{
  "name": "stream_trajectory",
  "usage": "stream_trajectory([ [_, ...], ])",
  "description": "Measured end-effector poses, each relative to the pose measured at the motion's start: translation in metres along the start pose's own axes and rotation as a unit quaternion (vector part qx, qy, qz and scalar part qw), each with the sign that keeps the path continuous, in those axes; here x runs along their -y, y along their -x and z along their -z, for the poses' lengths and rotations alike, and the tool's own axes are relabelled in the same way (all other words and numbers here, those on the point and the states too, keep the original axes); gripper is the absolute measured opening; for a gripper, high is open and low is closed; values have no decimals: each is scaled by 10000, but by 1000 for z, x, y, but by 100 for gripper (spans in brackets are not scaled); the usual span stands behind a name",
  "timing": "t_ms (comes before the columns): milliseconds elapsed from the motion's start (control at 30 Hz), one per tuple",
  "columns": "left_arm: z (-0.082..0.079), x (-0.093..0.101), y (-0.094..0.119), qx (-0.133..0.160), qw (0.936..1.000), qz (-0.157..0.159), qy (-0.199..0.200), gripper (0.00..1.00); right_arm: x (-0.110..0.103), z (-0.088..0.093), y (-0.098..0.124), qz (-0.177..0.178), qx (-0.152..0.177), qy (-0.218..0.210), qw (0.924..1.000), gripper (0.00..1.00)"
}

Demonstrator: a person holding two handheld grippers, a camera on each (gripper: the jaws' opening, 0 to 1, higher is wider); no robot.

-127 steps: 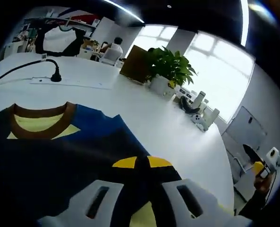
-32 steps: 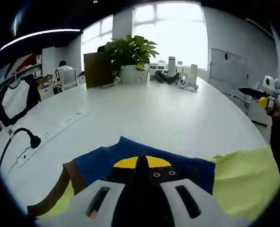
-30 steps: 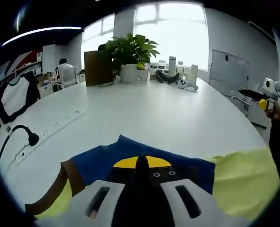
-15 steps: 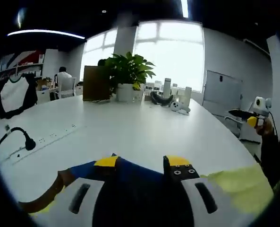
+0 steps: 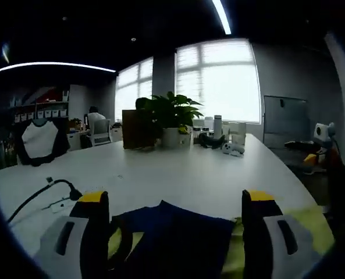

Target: Fold the garment on the visible template until the final outline fits inside the template.

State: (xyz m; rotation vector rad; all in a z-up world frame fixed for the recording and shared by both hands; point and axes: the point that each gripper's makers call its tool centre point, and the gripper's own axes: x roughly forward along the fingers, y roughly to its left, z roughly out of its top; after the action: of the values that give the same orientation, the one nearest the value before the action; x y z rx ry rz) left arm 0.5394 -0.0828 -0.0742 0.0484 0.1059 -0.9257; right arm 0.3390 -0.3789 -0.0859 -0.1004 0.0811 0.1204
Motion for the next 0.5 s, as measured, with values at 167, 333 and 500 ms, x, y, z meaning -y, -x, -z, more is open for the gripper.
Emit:
stream_trajectory([
  [167,-14,1,42,178,9994,-274,-102,100,-6,-2,-1,-48,50,156,9999,100],
  [333,-28,2,83,314,9985,-445,90,100,-16,-3,-4,-219,85,216,9995,100],
  [500,-32,3,120,412,9973,-592,129,100,-25,-5,-6,-288,111,393,9988,100],
])
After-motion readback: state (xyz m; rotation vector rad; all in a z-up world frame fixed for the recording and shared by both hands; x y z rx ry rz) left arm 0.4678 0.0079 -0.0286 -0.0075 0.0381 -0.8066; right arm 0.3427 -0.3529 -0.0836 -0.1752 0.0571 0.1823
